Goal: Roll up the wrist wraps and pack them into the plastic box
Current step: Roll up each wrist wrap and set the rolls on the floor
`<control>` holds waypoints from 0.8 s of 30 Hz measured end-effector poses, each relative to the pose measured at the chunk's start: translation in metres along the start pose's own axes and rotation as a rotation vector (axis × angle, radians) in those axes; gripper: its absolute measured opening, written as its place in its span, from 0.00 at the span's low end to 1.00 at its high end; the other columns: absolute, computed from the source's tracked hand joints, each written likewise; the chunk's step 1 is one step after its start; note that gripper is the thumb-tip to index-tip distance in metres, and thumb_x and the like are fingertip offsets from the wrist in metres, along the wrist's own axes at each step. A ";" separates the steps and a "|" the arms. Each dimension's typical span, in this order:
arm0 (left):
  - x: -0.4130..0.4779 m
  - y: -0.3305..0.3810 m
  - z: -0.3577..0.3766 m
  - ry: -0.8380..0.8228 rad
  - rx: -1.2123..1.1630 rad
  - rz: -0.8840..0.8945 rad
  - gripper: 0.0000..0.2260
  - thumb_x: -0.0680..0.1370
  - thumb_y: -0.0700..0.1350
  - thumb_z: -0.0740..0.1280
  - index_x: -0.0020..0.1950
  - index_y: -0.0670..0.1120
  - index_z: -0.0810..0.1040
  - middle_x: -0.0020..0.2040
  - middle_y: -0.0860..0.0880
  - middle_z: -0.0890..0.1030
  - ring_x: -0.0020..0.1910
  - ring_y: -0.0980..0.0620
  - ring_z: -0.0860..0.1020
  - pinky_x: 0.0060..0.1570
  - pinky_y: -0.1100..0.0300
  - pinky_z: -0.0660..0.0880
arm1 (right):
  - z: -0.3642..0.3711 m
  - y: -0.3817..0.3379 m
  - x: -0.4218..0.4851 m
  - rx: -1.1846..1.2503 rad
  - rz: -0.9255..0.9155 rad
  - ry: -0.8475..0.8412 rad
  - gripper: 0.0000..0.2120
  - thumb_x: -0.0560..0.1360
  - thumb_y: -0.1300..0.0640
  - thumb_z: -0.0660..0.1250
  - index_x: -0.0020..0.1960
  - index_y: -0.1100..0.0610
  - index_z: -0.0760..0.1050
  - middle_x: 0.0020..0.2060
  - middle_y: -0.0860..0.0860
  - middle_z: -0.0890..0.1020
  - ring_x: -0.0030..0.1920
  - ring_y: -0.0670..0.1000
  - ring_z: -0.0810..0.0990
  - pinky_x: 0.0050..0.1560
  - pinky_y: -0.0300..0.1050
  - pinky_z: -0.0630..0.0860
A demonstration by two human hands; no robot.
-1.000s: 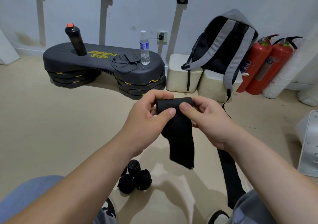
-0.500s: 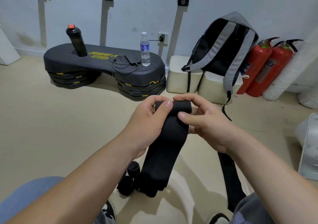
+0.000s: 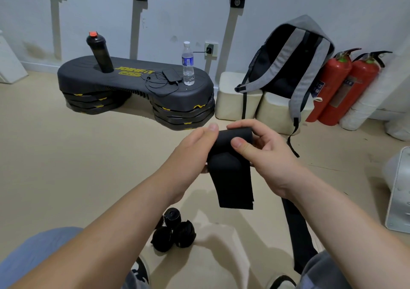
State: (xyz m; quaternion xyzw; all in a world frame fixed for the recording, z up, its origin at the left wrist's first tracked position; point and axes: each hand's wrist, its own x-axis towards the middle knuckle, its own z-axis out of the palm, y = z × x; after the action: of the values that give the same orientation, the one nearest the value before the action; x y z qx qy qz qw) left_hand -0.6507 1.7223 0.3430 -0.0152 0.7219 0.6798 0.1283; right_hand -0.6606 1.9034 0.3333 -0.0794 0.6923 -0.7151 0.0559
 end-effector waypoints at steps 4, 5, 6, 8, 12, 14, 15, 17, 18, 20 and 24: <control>0.002 -0.003 0.004 -0.011 0.050 -0.042 0.21 0.85 0.66 0.56 0.63 0.55 0.82 0.54 0.52 0.88 0.55 0.52 0.87 0.59 0.46 0.83 | -0.001 -0.001 -0.001 -0.035 -0.029 -0.010 0.14 0.80 0.69 0.69 0.59 0.54 0.82 0.51 0.53 0.83 0.52 0.49 0.83 0.52 0.44 0.82; 0.002 -0.004 0.004 0.002 0.041 -0.023 0.19 0.85 0.64 0.59 0.63 0.53 0.82 0.54 0.51 0.88 0.56 0.50 0.87 0.59 0.47 0.83 | -0.002 -0.002 -0.001 -0.037 -0.026 -0.012 0.14 0.80 0.71 0.69 0.59 0.55 0.82 0.52 0.53 0.84 0.52 0.48 0.83 0.51 0.42 0.82; 0.003 -0.004 0.004 0.022 0.027 -0.001 0.16 0.85 0.60 0.62 0.62 0.52 0.82 0.54 0.50 0.88 0.56 0.50 0.87 0.58 0.49 0.83 | -0.002 -0.003 -0.001 -0.031 -0.006 -0.011 0.15 0.79 0.72 0.68 0.59 0.55 0.82 0.52 0.52 0.84 0.51 0.47 0.83 0.49 0.42 0.81; 0.002 -0.005 0.005 0.065 -0.012 0.041 0.10 0.86 0.53 0.65 0.61 0.50 0.81 0.53 0.50 0.88 0.54 0.51 0.87 0.55 0.52 0.83 | -0.001 -0.004 0.000 -0.023 0.062 -0.017 0.17 0.80 0.71 0.68 0.61 0.53 0.82 0.52 0.50 0.85 0.50 0.48 0.84 0.50 0.46 0.81; -0.001 -0.004 0.005 0.035 -0.068 0.121 0.06 0.86 0.45 0.65 0.63 0.50 0.78 0.50 0.51 0.87 0.51 0.54 0.86 0.48 0.58 0.83 | 0.000 -0.006 0.001 0.015 0.175 -0.064 0.17 0.79 0.47 0.69 0.67 0.44 0.79 0.62 0.49 0.85 0.61 0.53 0.85 0.59 0.58 0.80; -0.003 -0.003 0.004 0.003 -0.052 0.162 0.08 0.86 0.42 0.65 0.64 0.51 0.77 0.50 0.52 0.86 0.48 0.57 0.85 0.46 0.62 0.82 | 0.000 -0.007 0.002 -0.007 0.202 -0.062 0.19 0.81 0.38 0.65 0.65 0.48 0.80 0.60 0.50 0.86 0.61 0.54 0.86 0.61 0.58 0.80; -0.003 -0.004 0.004 -0.005 -0.010 0.185 0.09 0.86 0.42 0.65 0.65 0.52 0.76 0.51 0.52 0.85 0.48 0.59 0.84 0.46 0.63 0.81 | 0.001 -0.006 0.002 -0.033 0.219 -0.051 0.20 0.83 0.37 0.63 0.65 0.50 0.80 0.59 0.51 0.87 0.60 0.55 0.86 0.63 0.59 0.79; -0.004 -0.007 0.004 -0.014 0.109 0.214 0.11 0.86 0.43 0.65 0.67 0.56 0.74 0.55 0.53 0.84 0.50 0.60 0.83 0.48 0.63 0.80 | 0.003 -0.001 0.002 -0.107 0.238 -0.023 0.20 0.83 0.38 0.62 0.65 0.52 0.78 0.59 0.53 0.87 0.61 0.55 0.86 0.67 0.63 0.79; -0.005 -0.009 0.005 -0.015 0.145 0.209 0.12 0.86 0.45 0.65 0.68 0.58 0.73 0.56 0.54 0.83 0.51 0.61 0.83 0.49 0.64 0.79 | 0.003 0.002 0.000 -0.129 0.242 -0.015 0.20 0.83 0.39 0.63 0.65 0.52 0.77 0.59 0.53 0.86 0.61 0.55 0.86 0.67 0.63 0.79; -0.008 -0.009 0.008 0.010 0.116 0.159 0.12 0.86 0.47 0.65 0.68 0.58 0.72 0.57 0.55 0.82 0.50 0.65 0.82 0.48 0.67 0.78 | 0.006 0.005 -0.001 -0.136 0.220 -0.005 0.18 0.84 0.41 0.63 0.64 0.54 0.76 0.58 0.55 0.86 0.60 0.55 0.85 0.66 0.60 0.80; -0.006 -0.001 0.014 0.107 0.041 0.051 0.11 0.86 0.59 0.61 0.62 0.56 0.76 0.55 0.57 0.83 0.52 0.62 0.81 0.52 0.61 0.75 | 0.013 0.004 -0.003 -0.144 0.145 0.062 0.13 0.86 0.46 0.62 0.61 0.54 0.77 0.55 0.53 0.86 0.57 0.52 0.86 0.61 0.55 0.81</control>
State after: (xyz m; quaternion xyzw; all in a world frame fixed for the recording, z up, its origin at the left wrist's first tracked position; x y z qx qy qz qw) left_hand -0.6421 1.7348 0.3426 -0.0306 0.7417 0.6661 0.0725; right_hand -0.6553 1.8911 0.3295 -0.0107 0.7472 -0.6597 0.0801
